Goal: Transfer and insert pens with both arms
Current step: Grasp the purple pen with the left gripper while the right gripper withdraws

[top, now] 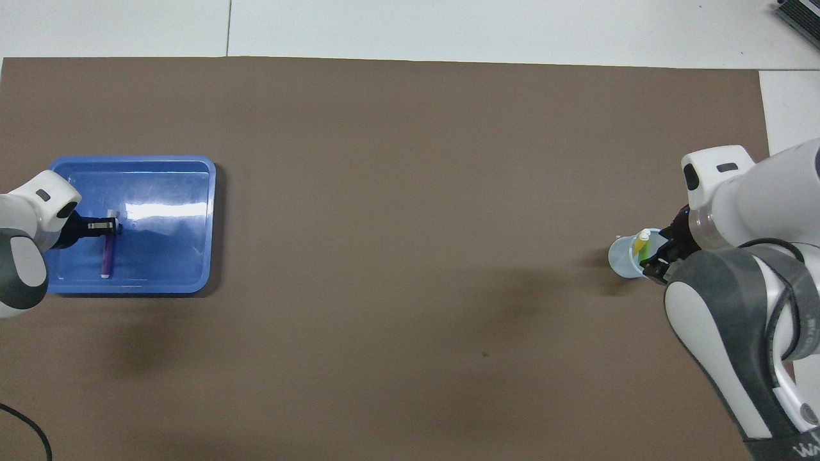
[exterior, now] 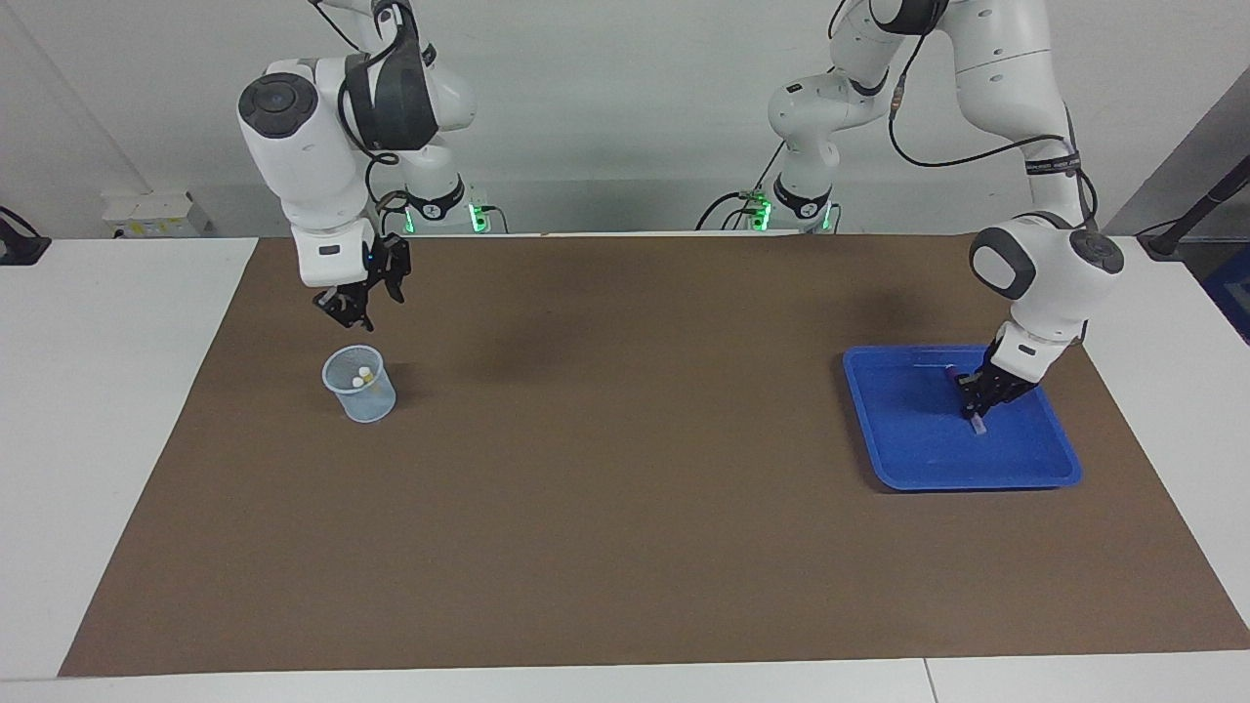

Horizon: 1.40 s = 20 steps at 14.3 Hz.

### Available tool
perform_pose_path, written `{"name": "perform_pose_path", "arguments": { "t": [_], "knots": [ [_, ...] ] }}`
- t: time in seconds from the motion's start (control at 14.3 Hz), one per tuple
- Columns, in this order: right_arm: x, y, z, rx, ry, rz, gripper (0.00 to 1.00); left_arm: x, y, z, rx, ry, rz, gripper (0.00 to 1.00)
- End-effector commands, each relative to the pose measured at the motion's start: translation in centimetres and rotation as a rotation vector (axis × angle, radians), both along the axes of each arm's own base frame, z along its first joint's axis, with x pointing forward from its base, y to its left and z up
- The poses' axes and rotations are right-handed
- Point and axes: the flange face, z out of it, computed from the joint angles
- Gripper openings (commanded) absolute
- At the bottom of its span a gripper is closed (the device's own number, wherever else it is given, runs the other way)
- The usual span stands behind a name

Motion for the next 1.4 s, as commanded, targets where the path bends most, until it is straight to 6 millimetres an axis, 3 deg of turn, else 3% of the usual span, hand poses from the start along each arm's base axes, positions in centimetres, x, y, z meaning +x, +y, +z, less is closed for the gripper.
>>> {"name": "perform_pose_path", "arguments": {
  "t": [0.0, 0.07, 0.28, 0.49, 0.77, 0.98, 1.33],
  "knots": [
    [-0.6, 2.6, 0.6, 0.077, 0.028, -0.084, 0.78, 0.3, -0.5, -0.9, -0.006, 0.058, -0.025, 0.00],
    [-1.1, 3.6, 0.6, 0.071, 0.032, -0.130, 0.80, 0.7, -0.6, -0.2, -0.013, 0.075, -0.023, 0.00],
    [-2.1, 6.6, 0.0, 0.100, 0.061, -0.300, 1.00, 1.6, -0.9, 2.6, -0.035, 0.127, 0.013, 0.00],
    [-2.3, 8.7, 0.0, 0.152, 0.071, -0.467, 1.00, 1.9, -2.1, 5.4, -0.055, 0.160, 0.123, 0.00],
    [-2.2, 9.6, -0.2, 0.228, 0.137, -0.758, 1.00, 1.0, -6.7, 9.1, -0.083, 0.207, 0.297, 0.00],
    [-2.5, 11.5, 0.1, 0.252, 0.179, -0.929, 1.00, 0.1, -9.9, 11.3, -0.161, 0.233, 0.437, 0.00],
    [-2.8, 12.8, 0.3, 0.271, 0.249, -1.078, 1.00, -1.5, -12.8, 14.9, -0.279, 0.290, 0.676, 0.00]
  ]
}}
